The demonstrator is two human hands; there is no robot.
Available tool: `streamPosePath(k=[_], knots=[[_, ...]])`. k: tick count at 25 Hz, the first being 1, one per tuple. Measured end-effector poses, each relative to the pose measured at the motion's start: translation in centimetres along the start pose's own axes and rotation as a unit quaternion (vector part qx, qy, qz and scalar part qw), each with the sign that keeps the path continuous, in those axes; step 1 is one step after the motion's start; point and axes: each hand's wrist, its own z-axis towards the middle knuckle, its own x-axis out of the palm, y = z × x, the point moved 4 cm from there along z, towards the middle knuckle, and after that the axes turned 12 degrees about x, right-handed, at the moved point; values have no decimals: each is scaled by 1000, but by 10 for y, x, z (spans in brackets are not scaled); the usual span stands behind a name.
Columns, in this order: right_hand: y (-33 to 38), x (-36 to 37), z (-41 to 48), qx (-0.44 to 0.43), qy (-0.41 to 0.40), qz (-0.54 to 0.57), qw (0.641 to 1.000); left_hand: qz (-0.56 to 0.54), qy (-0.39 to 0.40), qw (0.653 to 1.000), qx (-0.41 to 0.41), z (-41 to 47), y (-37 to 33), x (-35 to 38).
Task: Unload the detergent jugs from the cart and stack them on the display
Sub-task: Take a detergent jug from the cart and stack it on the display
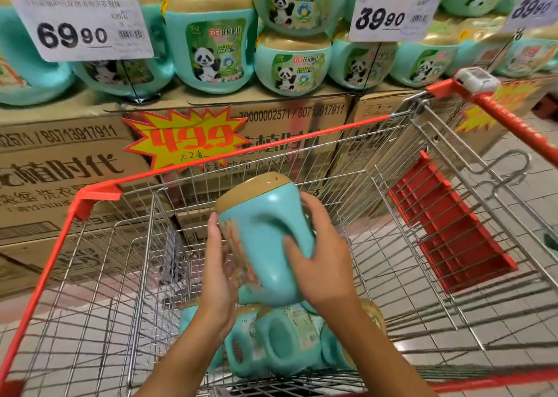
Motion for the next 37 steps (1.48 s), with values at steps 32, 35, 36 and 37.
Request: streamPosePath(k=[32, 35, 36, 37], knots=[[34, 141, -68, 95, 441, 195, 871, -2, -326, 935, 140, -165, -102, -148], [57, 181, -109, 77, 499, 159, 848, 1, -387, 907, 165, -207, -112, -187], [65, 197, -124, 67, 516, 148, 841, -2, -407, 897, 172, -221, -116, -203], [74, 212, -139, 59, 531, 141, 834, -5, -423, 889, 177, -233, -121, -218]])
